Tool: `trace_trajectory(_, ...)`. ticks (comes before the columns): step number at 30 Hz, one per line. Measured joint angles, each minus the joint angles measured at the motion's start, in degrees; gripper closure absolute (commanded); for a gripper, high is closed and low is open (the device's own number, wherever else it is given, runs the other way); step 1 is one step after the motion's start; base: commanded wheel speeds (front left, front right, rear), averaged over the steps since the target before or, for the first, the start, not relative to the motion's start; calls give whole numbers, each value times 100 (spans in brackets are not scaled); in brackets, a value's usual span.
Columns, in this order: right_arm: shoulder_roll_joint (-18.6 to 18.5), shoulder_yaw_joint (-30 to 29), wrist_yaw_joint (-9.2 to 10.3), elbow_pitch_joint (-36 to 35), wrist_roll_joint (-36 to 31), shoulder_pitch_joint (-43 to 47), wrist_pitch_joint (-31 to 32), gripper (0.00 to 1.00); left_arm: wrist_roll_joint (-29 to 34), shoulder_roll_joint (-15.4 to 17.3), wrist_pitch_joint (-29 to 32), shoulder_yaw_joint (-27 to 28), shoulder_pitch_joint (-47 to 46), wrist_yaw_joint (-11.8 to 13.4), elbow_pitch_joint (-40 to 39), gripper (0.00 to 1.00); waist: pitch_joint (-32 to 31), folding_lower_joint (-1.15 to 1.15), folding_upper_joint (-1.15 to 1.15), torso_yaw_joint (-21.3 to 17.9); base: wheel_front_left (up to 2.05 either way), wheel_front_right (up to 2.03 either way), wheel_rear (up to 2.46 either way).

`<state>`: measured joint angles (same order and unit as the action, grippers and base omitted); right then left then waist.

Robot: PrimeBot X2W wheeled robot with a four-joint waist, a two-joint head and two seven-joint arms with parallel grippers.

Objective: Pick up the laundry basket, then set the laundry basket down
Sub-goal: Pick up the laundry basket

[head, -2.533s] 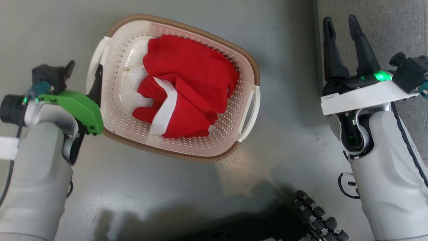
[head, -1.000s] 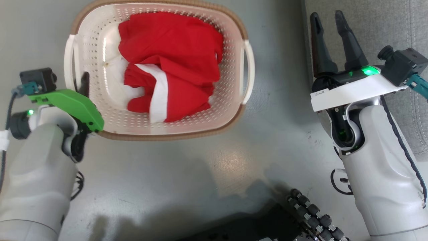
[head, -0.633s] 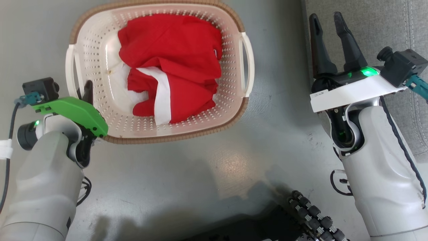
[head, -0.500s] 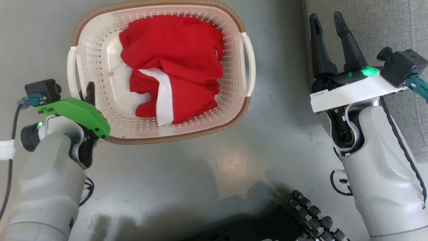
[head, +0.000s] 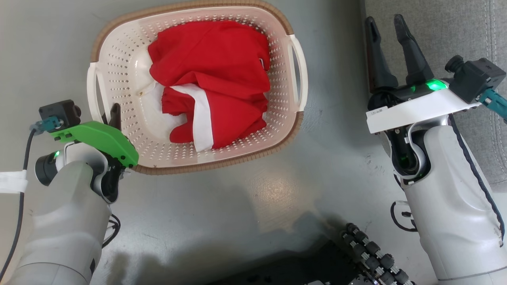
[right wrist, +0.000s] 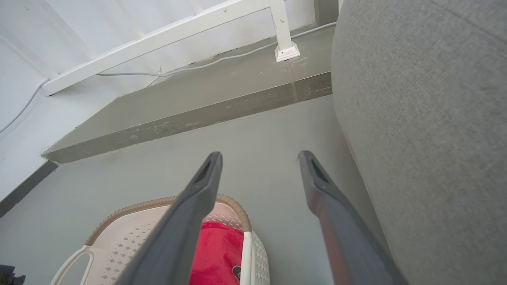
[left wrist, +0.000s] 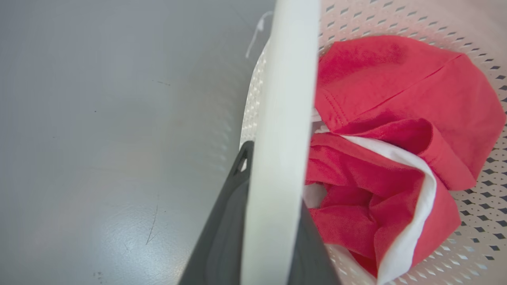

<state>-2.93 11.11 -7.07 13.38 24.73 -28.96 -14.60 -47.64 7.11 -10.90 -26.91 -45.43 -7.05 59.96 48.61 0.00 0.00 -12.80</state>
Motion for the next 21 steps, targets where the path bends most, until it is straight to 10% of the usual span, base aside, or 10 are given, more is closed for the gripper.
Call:
trace_trajectory(14,0,3,0,0,-1,0,0,0,-24,-36,-58,-120,-8,0,247,100,48,0,0,11,0,0,0)
trace_trajectory(15,0,4,0,1,-1,0,0,0,-24,-36,-57,-130,-8,1,266,94,49,0,0,13,0,0,0)
trace_trajectory(16,0,5,0,1,-1,0,0,0,-24,-36,-58,-137,-8,1,279,64,49,0,0,16,0,0,0)
trace_trajectory(17,0,5,0,1,-1,-1,0,0,-24,-38,-58,-142,-10,-1,286,4,49,0,0,18,0,0,0)
trace_trajectory(21,0,10,0,2,-1,-1,0,0,-57,-58,-58,-166,-21,-9,324,0,41,0,0,25,0,0,0)
